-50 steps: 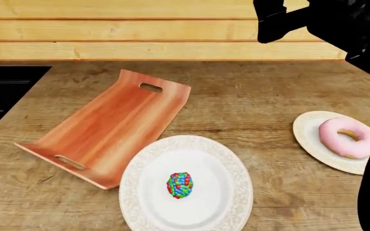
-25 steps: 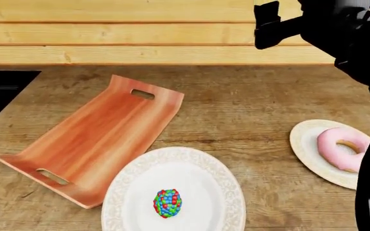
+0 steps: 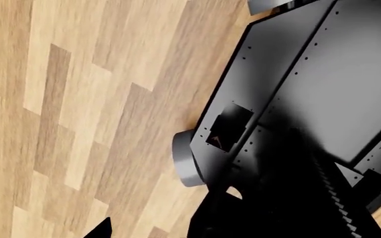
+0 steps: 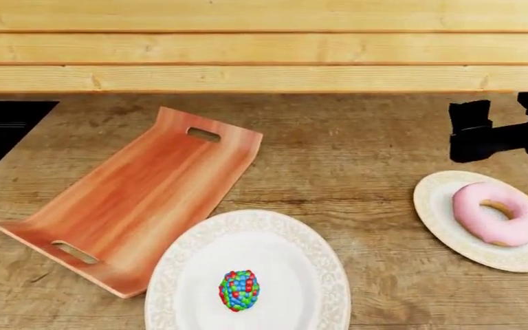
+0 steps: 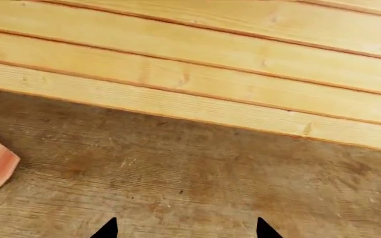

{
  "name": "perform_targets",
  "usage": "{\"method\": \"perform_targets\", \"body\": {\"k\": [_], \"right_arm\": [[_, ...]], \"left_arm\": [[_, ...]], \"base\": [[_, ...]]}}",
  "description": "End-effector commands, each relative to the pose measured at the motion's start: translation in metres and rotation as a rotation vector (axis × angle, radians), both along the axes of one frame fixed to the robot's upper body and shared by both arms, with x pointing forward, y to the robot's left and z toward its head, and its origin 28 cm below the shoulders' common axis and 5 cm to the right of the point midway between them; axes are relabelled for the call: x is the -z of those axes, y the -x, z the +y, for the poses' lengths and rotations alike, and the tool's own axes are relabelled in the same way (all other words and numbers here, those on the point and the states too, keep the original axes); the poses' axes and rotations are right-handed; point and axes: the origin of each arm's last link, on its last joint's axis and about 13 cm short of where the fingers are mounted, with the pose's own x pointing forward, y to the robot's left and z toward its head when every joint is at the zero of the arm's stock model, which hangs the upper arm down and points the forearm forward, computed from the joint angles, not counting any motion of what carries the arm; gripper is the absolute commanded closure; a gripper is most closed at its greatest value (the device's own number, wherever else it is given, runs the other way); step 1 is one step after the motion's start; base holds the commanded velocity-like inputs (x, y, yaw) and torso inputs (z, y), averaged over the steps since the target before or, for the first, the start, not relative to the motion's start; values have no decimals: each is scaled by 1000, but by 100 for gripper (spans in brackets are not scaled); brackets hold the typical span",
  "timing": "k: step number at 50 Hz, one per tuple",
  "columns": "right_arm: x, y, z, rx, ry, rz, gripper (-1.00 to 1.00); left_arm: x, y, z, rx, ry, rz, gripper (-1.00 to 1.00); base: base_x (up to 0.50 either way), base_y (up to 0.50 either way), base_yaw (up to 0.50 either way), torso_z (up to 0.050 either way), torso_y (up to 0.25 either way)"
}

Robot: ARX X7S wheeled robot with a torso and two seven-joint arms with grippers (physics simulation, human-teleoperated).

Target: Move the dessert items from the plate to the tray.

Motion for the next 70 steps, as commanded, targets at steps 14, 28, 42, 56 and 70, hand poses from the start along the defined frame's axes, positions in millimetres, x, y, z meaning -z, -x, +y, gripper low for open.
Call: {"method": "perform_targets", "body": {"k": [14, 28, 42, 56, 70], "right_arm": [[-24, 70, -18, 71, -25, 181, -100], [-7, 37, -25, 50, -73, 318, -100], [2, 30, -26, 5, -103, 376, -100], [10, 25, -44, -66, -178, 423, -100], [13, 10, -61, -7, -143, 394, -100]], "left_arm": [[5, -23, -6, 70, 35, 36, -100], [6, -26, -8, 89, 50, 16, -100], [6, -24, -8, 82, 50, 9, -100], [5, -21, -7, 93, 44, 11, -100], [5, -20, -8, 100, 49, -4, -100]], "base": [[0, 0, 0, 0, 0], [0, 0, 0, 0, 0], [0, 0, 0, 0, 0], [0, 0, 0, 0, 0], [0, 0, 0, 0, 0]]}}
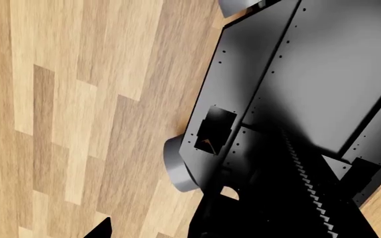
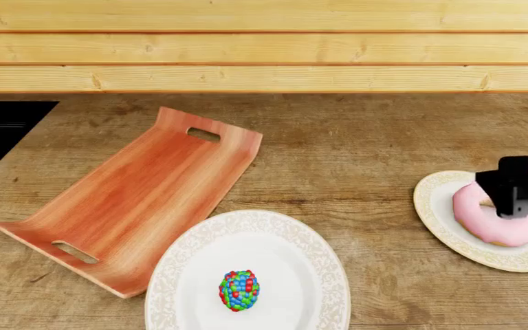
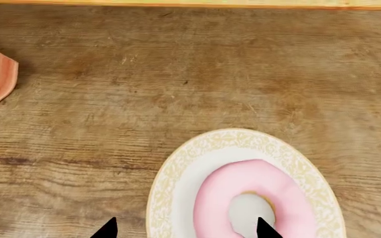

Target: Move the dessert items from the plate to the tray.

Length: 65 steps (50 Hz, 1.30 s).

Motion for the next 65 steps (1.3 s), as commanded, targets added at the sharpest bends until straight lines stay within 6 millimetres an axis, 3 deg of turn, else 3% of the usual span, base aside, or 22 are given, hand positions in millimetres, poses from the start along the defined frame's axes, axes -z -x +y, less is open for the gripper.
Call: {"method": "perform_targets", "body": {"k": [1, 14, 29, 65], "right_arm": [[11, -12, -11, 10, 6, 15, -100], [37, -23, -21, 34, 23, 73, -100], [47, -39, -16, 3, 42, 93, -100], [60, -44, -12, -21, 60, 125, -100]], "left_arm": [[0, 2, 0, 6, 3, -6, -100], [0, 3, 0, 12, 2, -14, -100], [-1, 6, 2, 35, 1, -28, -100], [3, -10, 8, 45, -36, -91, -100]], "base": [[0, 0, 0, 0, 0], [0, 0, 0, 0, 0], [0, 0, 0, -8, 2], [0, 0, 0, -10, -1]]}}
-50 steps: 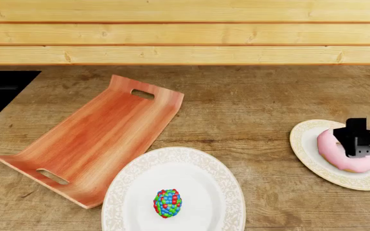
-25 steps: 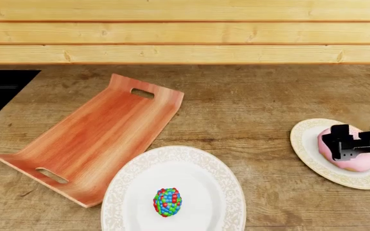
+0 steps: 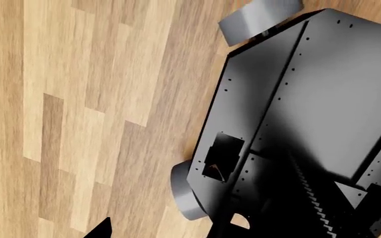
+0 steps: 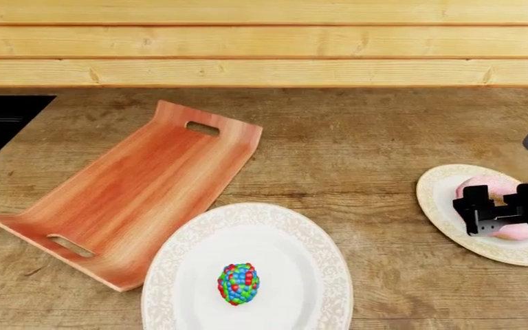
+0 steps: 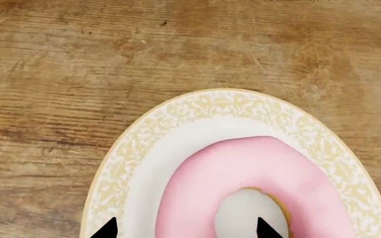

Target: Move the dessert items from the plate to the tray.

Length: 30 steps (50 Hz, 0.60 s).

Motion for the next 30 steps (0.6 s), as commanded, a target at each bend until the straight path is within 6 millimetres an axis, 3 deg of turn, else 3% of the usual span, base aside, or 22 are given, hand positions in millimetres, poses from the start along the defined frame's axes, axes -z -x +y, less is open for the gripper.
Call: {"method": "perform_targets", "body": {"k": [1, 5, 9, 25, 26, 30], "right_arm": [[4, -2, 2, -8, 3, 10, -100], [8, -2, 2, -11, 6, 24, -100], [8, -5, 3, -17, 7, 30, -100], [13, -9, 5, -34, 15, 47, -100], [14, -8, 6, -36, 16, 48, 100], [14, -7, 7, -56, 16, 47, 100]], "left_arm": [[1, -6, 0, 5, 1, -23, -100], [2, -8, 0, 22, 16, -31, -100], [2, -8, -3, 21, 26, -41, -100], [2, -6, 0, 4, 6, -29, -100], [2, -6, 0, 3, 5, -28, -100], [1, -4, 0, -4, 3, -20, -100]], "base": [[0, 0, 0, 0, 0], [0, 0, 0, 0, 0], [0, 0, 0, 0, -250], [0, 0, 0, 0, -1], [0, 0, 0, 0, 0], [0, 0, 0, 0, -3]]}}
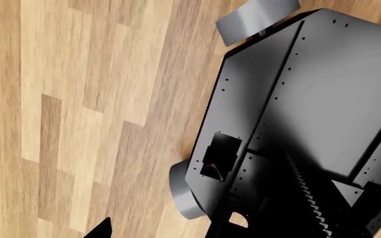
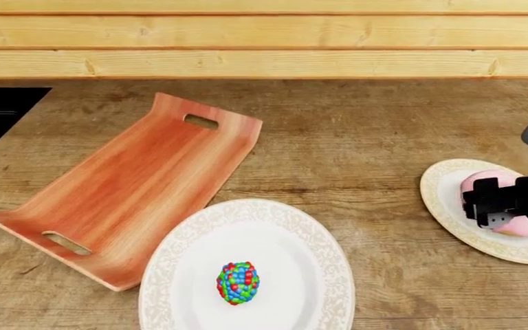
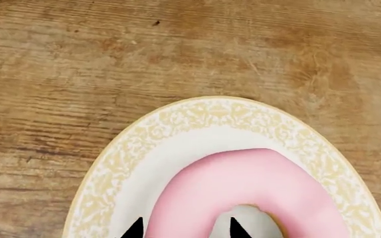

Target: Move the dessert items from the plate to the tray.

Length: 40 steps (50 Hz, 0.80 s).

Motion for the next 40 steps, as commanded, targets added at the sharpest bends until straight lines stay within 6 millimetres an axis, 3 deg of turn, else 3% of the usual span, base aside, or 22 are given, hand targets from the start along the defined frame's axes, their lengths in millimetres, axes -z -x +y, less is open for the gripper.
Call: {"method": "perform_targets", "body": {"k": [1, 13, 19, 26, 36, 40], "right_arm": [[16, 0, 8, -59, -20, 70, 100], [15, -3, 9, -45, -22, 35, 100], [14, -2, 10, -58, -24, 37, 100], [13, -3, 10, -64, -21, 37, 100], [8, -5, 11, -73, -11, 26, 100], [-10, -8, 12, -81, 6, -30, 100]], "left_arm": [[-1, 3, 0, -10, -5, 10, -100], [-1, 6, 0, -2, 0, 20, -100], [-2, 11, -3, 11, 23, 28, -100], [0, 0, -4, -8, 24, -9, -100], [0, 0, -3, -6, 19, 1, -100], [0, -1, -3, -13, 21, 1, -100]], "base": [[0, 0, 0, 0, 0], [1, 0, 1, 0, -3], [0, 0, 0, -35, 189], [2, 0, 1, -2, 28], [0, 0, 0, 50, 65], [0, 0, 0, 50, 66]]}}
